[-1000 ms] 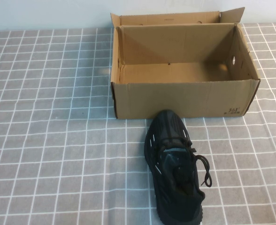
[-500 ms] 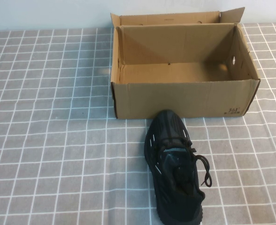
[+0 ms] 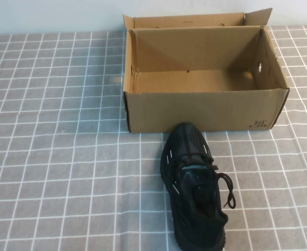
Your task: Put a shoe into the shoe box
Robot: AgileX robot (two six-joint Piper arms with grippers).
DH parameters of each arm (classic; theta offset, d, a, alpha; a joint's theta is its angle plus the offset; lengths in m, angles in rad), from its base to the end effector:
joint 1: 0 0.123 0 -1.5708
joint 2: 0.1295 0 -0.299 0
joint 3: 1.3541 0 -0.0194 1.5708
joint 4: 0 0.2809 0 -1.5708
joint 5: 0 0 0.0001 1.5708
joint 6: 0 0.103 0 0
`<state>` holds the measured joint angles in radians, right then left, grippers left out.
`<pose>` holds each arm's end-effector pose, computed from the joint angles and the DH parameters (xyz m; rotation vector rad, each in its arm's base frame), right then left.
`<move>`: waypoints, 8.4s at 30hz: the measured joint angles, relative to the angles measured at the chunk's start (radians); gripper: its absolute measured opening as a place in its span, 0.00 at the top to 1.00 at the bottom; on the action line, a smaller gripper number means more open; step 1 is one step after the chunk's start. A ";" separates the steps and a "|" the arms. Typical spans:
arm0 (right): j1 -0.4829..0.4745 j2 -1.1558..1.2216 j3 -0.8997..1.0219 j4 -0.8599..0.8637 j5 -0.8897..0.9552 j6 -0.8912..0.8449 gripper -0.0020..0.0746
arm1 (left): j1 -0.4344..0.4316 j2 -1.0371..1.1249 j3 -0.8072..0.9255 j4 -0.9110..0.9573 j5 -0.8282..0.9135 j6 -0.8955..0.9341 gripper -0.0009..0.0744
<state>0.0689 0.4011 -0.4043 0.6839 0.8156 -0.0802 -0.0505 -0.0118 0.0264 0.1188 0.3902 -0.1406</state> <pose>0.0921 0.0539 0.2674 0.1148 2.2000 0.8007 0.0798 0.0006 0.1658 -0.0122 1.8856 -0.0130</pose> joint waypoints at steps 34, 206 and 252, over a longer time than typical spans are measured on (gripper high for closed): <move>0.757 1.150 -0.916 -0.460 0.286 -0.335 0.95 | 0.000 0.000 0.000 0.000 0.000 0.000 0.99; 0.700 1.292 -1.477 -0.756 0.350 -0.306 0.98 | 0.000 0.784 -0.606 -1.164 0.133 1.093 0.99; 0.527 1.498 -1.749 -0.699 0.409 -0.143 0.98 | -0.629 1.409 -0.998 -1.216 -0.283 1.431 0.12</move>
<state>0.5962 1.8987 -2.1537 -0.0146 1.2245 -0.2227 -0.6792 1.3970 -0.9715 -1.0974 0.1070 1.2909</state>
